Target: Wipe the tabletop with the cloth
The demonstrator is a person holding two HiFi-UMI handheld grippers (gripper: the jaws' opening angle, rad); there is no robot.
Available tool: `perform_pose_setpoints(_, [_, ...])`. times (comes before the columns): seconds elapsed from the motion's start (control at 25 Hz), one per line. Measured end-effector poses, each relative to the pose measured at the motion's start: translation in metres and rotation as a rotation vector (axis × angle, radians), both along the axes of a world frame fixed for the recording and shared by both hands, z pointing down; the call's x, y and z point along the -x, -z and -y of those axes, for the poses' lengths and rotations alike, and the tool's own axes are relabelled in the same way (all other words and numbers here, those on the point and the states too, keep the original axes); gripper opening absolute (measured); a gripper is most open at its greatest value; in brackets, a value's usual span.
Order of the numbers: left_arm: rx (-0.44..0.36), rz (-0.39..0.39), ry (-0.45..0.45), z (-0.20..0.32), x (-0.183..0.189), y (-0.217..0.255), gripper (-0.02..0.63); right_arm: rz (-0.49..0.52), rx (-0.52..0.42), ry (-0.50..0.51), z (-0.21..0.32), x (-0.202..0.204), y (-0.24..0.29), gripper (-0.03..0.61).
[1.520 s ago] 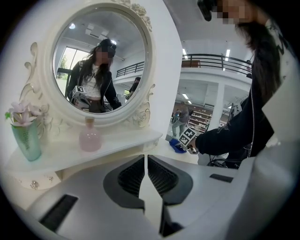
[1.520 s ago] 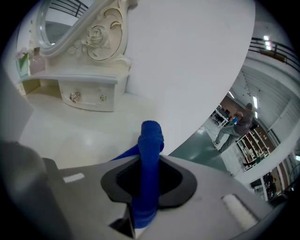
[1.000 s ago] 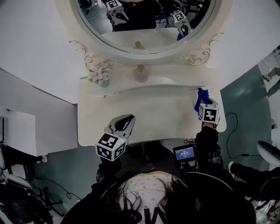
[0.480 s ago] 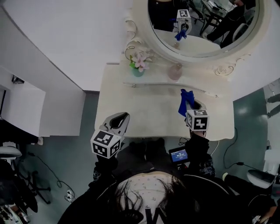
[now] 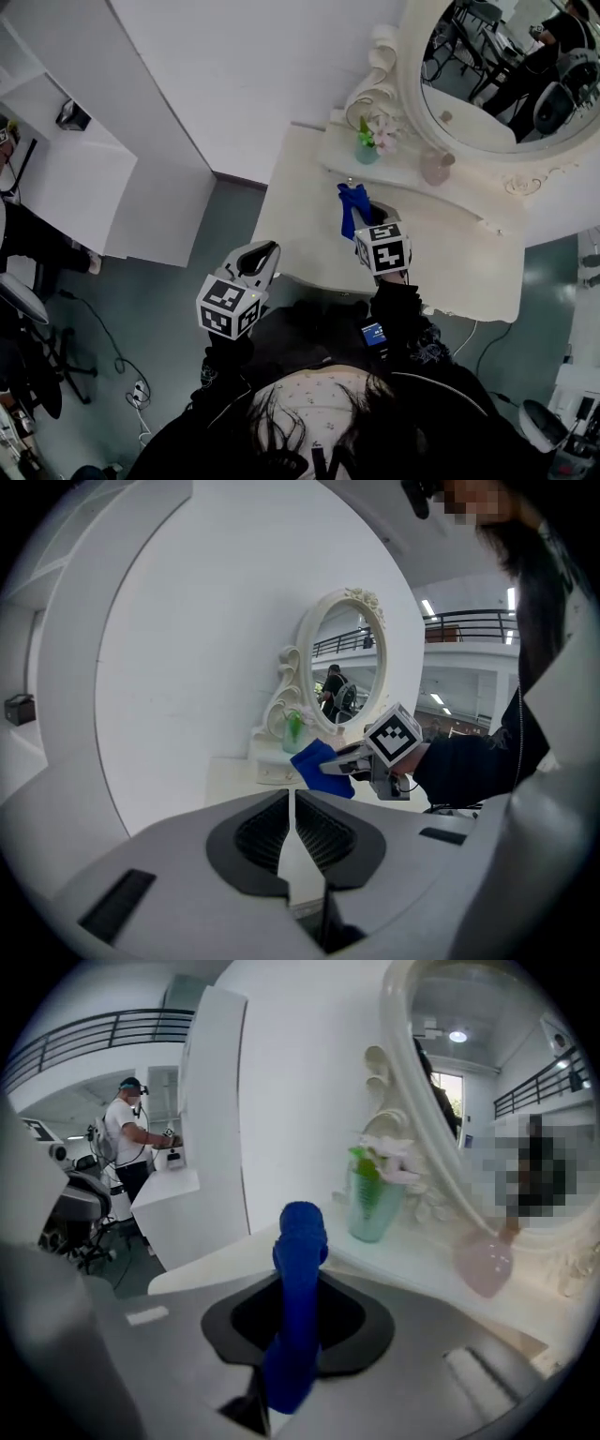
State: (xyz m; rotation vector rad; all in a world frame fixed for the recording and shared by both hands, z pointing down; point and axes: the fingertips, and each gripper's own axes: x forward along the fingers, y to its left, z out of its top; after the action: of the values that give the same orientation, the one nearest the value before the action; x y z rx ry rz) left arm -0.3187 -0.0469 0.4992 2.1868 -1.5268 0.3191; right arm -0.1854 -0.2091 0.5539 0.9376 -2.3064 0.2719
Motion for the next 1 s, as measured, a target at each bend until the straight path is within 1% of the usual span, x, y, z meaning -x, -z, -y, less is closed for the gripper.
perform_pose_setpoints(0.12, [0.007,-0.004,0.052,-0.014,0.024,-0.004,0.001,-0.007,0.018,0.104,-0.016,0.059,-0.011,0.077])
perform_pose_setpoints(0.28, [0.018,-0.009,0.106,-0.03,0.046,-0.007,0.001,-0.011,0.057,0.22,-0.042,0.125,-0.028,0.077])
perform_pose_setpoints(0.4, [0.026,-0.013,0.144,-0.042,0.059,-0.009,0.0,-0.024,0.085,0.287,-0.061,0.162,-0.044,0.077])
perform_pose_setpoints(0.48, [0.032,-0.015,0.172,-0.049,0.068,-0.01,0.0,-0.053,0.096,0.332,-0.071,0.18,-0.058,0.077])
perform_pose_setpoints(0.64, [0.044,-0.013,0.206,-0.058,0.08,-0.013,0.0,-0.148,0.105,0.382,-0.084,0.191,-0.089,0.077])
perform_pose_setpoints(0.76, [0.049,-0.017,0.205,-0.059,0.082,-0.016,0.001,-0.228,0.096,0.398,-0.086,0.184,-0.11,0.077])
perform_pose_setpoints(0.84, [0.05,-0.022,0.197,-0.057,0.083,-0.017,0.002,-0.276,0.068,0.413,-0.085,0.178,-0.12,0.075])
perform_pose_setpoints(1.0, [0.046,-0.031,0.157,-0.046,0.076,-0.019,0.0,-0.291,0.038,0.424,-0.082,0.17,-0.123,0.075])
